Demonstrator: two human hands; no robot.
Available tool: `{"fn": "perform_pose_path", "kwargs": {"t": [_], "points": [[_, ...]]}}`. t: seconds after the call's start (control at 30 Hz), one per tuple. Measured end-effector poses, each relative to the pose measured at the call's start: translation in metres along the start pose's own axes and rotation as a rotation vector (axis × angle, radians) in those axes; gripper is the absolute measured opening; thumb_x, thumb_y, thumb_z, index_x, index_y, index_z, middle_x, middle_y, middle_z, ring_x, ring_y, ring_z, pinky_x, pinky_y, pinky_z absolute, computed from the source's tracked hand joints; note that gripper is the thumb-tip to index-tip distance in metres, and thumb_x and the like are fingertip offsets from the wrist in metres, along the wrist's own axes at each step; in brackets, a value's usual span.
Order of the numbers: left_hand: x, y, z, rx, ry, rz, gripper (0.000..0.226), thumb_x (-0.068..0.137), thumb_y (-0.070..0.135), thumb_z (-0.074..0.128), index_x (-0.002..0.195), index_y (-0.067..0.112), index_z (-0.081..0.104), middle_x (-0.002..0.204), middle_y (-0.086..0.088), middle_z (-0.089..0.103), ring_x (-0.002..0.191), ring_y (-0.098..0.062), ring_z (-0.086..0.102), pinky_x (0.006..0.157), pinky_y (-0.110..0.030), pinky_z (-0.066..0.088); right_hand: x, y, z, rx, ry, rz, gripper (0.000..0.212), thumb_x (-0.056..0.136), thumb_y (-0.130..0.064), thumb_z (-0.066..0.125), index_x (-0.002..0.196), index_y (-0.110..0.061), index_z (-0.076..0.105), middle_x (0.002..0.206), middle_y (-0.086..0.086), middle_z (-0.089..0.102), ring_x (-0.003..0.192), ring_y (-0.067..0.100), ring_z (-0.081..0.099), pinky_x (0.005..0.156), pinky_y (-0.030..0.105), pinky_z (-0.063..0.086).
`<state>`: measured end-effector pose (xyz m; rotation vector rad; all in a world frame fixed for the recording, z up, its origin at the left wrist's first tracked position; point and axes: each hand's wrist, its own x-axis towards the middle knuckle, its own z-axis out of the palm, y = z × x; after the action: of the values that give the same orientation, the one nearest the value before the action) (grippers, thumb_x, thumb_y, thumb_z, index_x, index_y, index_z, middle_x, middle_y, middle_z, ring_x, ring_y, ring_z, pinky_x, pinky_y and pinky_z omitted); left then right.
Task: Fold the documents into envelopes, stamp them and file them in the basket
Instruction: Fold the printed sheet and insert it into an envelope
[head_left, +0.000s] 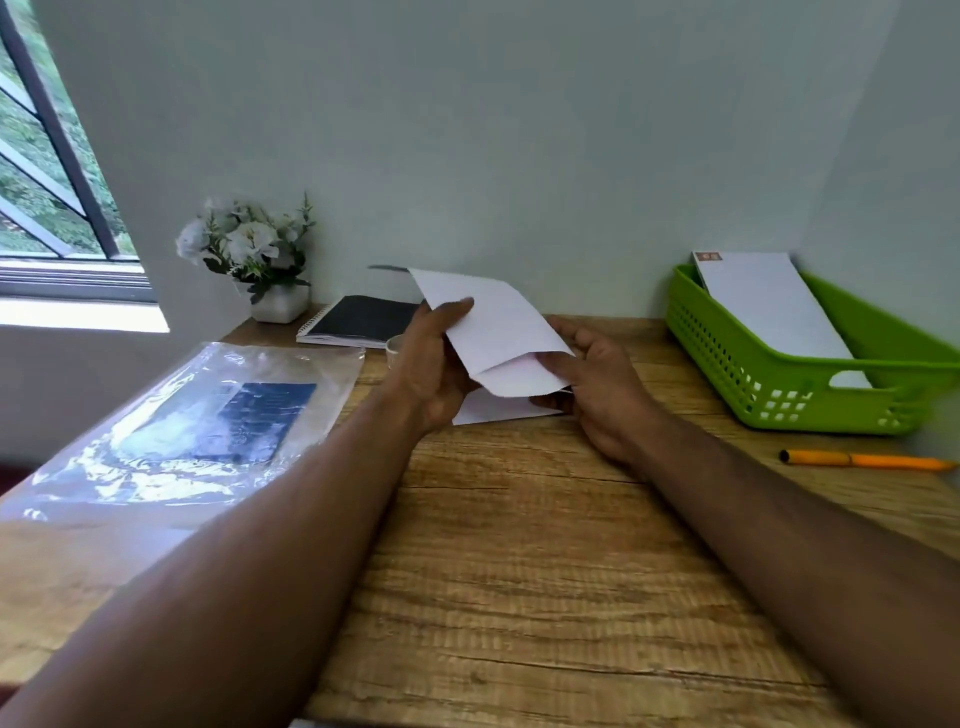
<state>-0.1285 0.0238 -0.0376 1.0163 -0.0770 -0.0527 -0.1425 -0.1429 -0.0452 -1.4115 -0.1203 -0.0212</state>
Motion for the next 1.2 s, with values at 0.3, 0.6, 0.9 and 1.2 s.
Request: {"fn": "perform_pose_path", "kwargs": {"t": [0.3, 0.6, 0.9, 1.2], "points": [[-0.009, 0.007, 0.007, -0.28, -0.181, 0.015, 0.093, 0.037, 0.07, 0.078, 0.115, 0.025, 0.055, 0.106, -0.015, 0.056, 0.086, -0.033, 0.067, 0.081, -0.061, 0.05, -0.017, -0.009, 0.01, -0.303, -0.025, -0.015, 0.025, 0.096, -0.016, 0.054, 0.118, -0.015, 0.065, 0.089, 0.004, 0.068, 0.071, 0.019, 0.065, 0.06, 0.035, 0.051], [-0.006, 0.008, 0.007, -0.38, -0.03, 0.071, 0.063, 0.045, 0.064, 0.077, 0.082, 0.015, 0.063, 0.077, -0.008, 0.058, 0.068, -0.025, 0.064, 0.078, -0.055, 0.054, -0.012, -0.002, 0.004, -0.835, 0.143, -0.359, 0.03, 0.088, -0.028, 0.064, 0.116, -0.017, 0.067, 0.094, -0.009, 0.064, 0.079, 0.006, 0.056, 0.069, 0.031, 0.048], [-0.007, 0.017, -0.003, -0.391, 0.044, 0.097, 0.063, 0.08, 0.067, 0.049, 0.114, 0.014, 0.052, 0.09, -0.014, 0.052, 0.099, -0.036, 0.055, 0.074, -0.057, 0.053, -0.031, -0.017, 0.017, -0.693, 0.117, -0.879, 0.033, 0.092, -0.041, 0.05, 0.076, -0.012, 0.053, 0.065, -0.013, 0.046, 0.061, 0.005, 0.045, 0.053, 0.014, 0.032], [-0.002, 0.016, -0.007, -0.463, 0.072, 0.115, 0.084, 0.073, 0.067, 0.057, 0.137, 0.014, 0.047, 0.121, -0.019, 0.058, 0.112, -0.04, 0.057, 0.082, -0.063, 0.051, -0.031, -0.009, 0.018, -0.821, 0.005, -0.954, 0.031, 0.081, -0.021, 0.075, 0.109, -0.008, 0.071, 0.103, 0.002, 0.072, 0.092, 0.002, 0.061, 0.078, 0.004, 0.042]]}}
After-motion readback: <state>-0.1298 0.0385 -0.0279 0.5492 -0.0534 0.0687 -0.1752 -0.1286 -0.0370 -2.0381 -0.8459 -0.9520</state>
